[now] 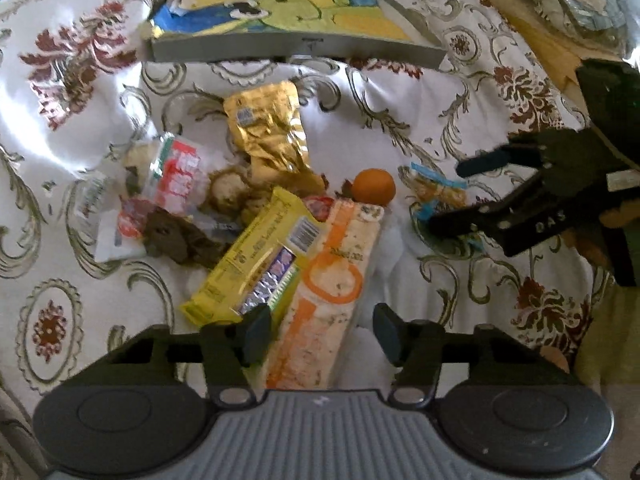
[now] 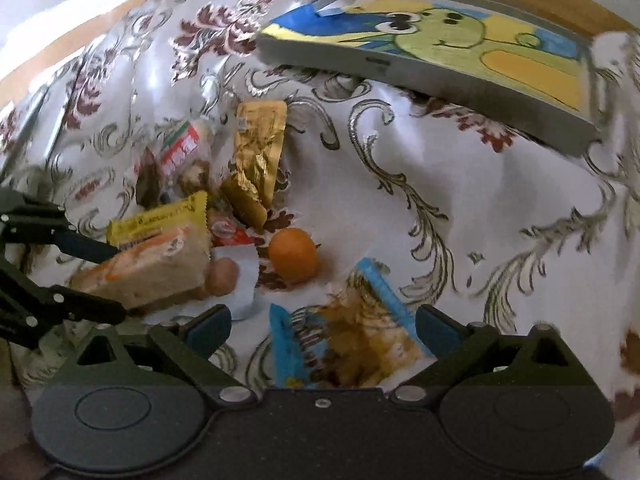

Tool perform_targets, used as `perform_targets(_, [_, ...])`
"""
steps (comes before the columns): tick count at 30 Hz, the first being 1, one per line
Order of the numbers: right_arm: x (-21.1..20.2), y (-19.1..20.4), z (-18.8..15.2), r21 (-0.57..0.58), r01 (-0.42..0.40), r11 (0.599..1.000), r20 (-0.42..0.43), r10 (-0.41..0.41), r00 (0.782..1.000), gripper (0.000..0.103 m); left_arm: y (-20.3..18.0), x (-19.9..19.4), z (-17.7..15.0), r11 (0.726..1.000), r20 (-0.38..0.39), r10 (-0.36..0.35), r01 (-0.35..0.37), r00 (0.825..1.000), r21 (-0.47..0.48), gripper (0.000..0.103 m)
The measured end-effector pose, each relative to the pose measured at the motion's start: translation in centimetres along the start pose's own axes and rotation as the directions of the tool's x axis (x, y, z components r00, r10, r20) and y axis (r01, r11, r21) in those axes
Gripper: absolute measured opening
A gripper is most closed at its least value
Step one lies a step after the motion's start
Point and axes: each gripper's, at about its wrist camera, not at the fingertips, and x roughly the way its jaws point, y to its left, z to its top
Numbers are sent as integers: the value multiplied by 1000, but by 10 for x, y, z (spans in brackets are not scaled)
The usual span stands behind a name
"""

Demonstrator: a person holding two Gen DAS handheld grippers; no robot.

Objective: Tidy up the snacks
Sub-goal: 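Lower the right tool onto the blue snack bag while the left tool approaches the bread roll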

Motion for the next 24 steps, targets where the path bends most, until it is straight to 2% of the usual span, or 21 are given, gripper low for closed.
perform_targets(5, [18,-9,0,-6,-18,1000,-59,18,998,99,1,2,-1,1000,-9,3,-4,1000,-12,49])
perform_targets(8, [24,-9,-3,-16,-18,1000,-79,16,997,100,3,2,-1,999,-15,-7,6,1000,-37,49])
perform_targets(10, [22,-7,-3,-7,-45,999,-85,44,995,99,4,2,-1,999,-16,-9,8,1000,-48,48])
perform_targets(13, [18,-3,-5,19,-121,992,-83,122,989,93,6,1,-1,997,-24,-16,14,1000,-79,48])
perform_targets(15, [16,4,-6,8,-122,993,-86,122,989,88,9,2,-1,994,-32,-31,27,999,-110,48])
perform_targets(19, [13,11,-7,-17,-71,997,-82,70,994,83,13,3,-3,988,-40,-41,35,998,-150,48])
perform_targets(22, [15,16,-10,-80,36,996,-73,-42,996,79,13,3,-3,987,-42,-39,32,998,-158,48])
perform_targets(24, [17,16,-12,-109,80,991,-68,-88,994,77,12,4,-3,987,-44,-34,27,998,-160,48])
